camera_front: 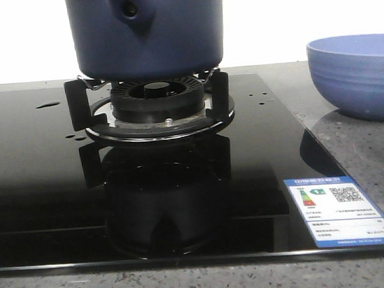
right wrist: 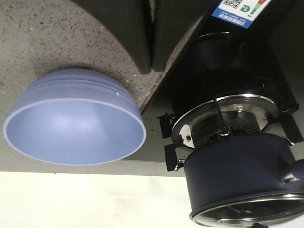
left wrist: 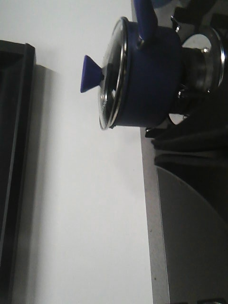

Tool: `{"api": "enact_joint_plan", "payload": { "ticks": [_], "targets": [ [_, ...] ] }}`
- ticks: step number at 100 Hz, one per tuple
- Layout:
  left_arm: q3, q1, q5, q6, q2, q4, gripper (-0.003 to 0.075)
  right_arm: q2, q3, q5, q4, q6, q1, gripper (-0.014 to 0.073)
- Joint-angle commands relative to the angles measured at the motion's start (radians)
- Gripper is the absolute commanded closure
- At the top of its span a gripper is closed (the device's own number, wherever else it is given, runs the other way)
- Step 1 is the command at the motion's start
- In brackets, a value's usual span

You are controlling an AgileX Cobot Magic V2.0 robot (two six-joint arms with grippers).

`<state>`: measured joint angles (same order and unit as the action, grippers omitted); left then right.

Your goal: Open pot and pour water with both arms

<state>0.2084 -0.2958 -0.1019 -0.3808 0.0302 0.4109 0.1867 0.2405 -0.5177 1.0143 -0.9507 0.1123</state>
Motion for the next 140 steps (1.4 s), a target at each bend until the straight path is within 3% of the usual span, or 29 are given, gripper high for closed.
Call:
{"api": "enact_joint_plan", "payload": {
  "ticks": [1, 12, 35, 46, 140],
  "targets": [
    [0.014, 0.039, 0.024, 0.084, 0.011, -0.097, 0.0739, 0.005, 0.027, 0.046, 0.039, -0.011, 0.003, 0.065],
    [-0.042, 0.138, 0.033, 0.296, 0.011, -0.235, 0.0739, 0.005, 0.027, 0.046, 0.039, -0.011, 0.003, 0.065],
    [-0.183, 0.256, 0.084, 0.332, -0.005, -0.278, 0.0739, 0.005, 0.027, 0.046, 0.039, -0.011, 0.003, 0.065],
    [-0.239, 0.256, 0.087, 0.389, -0.05, -0.332, 0.0739, 0.005, 0.027, 0.046, 0.039, -0.011, 0.003, 0.065],
    [-0.243, 0.249, 0.033, 0.388, -0.061, -0.302, 0.0739, 0.005, 0.027, 0.046, 0.039, -0.011, 0.003, 0.065]
  ]
}}
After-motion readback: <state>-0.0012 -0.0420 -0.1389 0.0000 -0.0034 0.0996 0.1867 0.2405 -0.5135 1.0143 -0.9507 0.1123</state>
